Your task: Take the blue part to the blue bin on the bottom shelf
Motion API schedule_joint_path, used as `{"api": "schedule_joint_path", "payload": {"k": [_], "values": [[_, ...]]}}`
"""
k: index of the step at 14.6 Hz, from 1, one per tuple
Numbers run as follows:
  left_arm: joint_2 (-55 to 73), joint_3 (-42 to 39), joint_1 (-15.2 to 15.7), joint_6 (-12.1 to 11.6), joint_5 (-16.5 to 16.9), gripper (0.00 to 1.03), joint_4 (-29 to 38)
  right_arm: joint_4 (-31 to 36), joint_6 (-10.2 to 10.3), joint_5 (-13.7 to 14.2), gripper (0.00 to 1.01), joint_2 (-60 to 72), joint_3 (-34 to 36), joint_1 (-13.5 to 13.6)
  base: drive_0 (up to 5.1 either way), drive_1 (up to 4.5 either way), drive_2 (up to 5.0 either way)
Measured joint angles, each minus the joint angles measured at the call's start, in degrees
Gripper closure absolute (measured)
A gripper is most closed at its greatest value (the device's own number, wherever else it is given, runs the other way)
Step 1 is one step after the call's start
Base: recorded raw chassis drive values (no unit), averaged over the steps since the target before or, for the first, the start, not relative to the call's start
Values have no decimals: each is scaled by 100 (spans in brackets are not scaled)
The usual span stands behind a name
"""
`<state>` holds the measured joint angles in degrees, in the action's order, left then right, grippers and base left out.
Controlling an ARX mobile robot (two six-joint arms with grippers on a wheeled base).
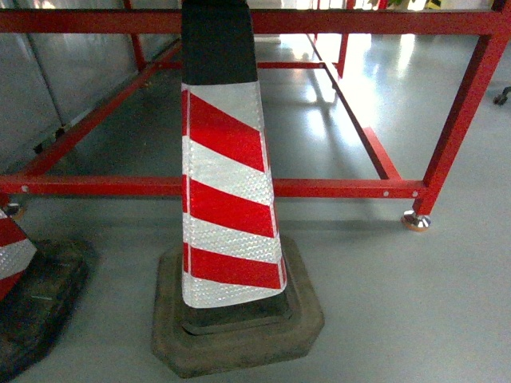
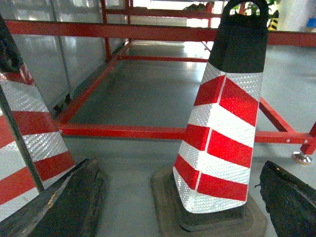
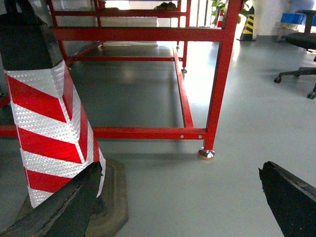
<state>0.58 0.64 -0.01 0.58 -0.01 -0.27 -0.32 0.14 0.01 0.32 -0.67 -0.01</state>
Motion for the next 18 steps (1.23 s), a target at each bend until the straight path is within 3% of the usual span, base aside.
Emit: {"api": "schedule_joint_path", "payload": {"k": [18], "values": [[0,0,0,0,0,5,0,0,0,0,3,0,0,0,0,0,0]]}}
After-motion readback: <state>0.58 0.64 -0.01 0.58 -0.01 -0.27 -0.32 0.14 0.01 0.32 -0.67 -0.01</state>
